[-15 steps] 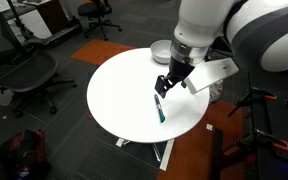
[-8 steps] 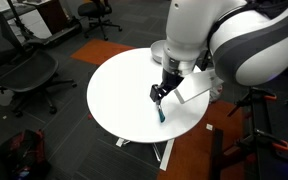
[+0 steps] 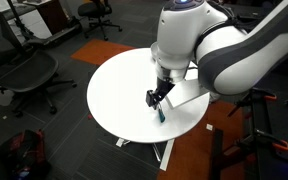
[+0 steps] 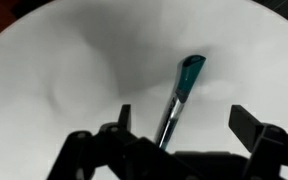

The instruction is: Put the marker in the bowl

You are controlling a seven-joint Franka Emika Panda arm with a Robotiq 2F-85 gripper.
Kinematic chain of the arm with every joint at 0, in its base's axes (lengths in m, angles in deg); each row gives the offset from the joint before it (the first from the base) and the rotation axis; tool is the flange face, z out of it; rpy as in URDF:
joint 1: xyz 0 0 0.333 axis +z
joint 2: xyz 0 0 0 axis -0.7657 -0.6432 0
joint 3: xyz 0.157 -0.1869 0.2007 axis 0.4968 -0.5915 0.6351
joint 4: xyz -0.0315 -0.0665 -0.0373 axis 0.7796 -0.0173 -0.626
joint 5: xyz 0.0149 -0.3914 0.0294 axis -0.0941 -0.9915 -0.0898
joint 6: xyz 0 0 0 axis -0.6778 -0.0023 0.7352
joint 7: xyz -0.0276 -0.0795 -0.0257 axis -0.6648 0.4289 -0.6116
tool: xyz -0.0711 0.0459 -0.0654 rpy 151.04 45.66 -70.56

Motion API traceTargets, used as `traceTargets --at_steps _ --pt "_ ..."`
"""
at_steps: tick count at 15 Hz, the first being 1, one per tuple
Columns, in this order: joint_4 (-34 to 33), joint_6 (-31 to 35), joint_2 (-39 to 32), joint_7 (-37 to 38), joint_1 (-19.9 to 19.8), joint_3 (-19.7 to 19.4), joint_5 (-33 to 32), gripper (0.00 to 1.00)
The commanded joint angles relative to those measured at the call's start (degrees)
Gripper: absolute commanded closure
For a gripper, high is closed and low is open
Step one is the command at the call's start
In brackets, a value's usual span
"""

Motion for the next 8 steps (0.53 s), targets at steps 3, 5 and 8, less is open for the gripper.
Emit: traceTargets --at_steps 3,5,8 --pt "-3.7 1.5 -3.7 -0.1 1.3 -1.6 2.2 0.00" --pt "-4.7 1.8 -4.7 0.4 1.8 -2.3 1.9 0.00" --pt "-6.0 1.8 -6.2 0.6 2.3 -3.5 1.8 0.00"
